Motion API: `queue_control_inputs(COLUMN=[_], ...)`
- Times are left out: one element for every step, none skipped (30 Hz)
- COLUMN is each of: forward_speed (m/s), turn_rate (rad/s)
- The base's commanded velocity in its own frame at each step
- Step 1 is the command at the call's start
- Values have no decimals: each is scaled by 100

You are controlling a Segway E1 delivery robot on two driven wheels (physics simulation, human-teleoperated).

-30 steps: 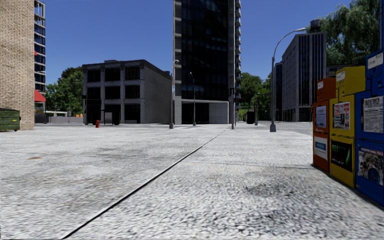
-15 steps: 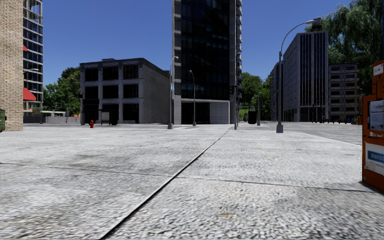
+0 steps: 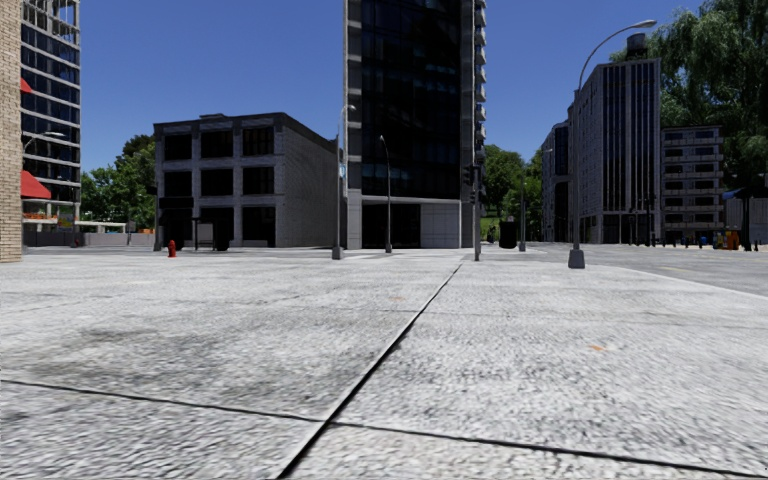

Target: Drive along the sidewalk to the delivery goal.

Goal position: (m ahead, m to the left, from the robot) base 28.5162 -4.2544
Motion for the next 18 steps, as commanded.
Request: queue_control_inputs(forward_speed=[200,200,200,200,200,200,200,200,200,200,200,200,200,200,200,200,200,200], turn_rate=[0,0,0,0,0,0,0,0,0,0,0,0,0,0,0,0,0,0])
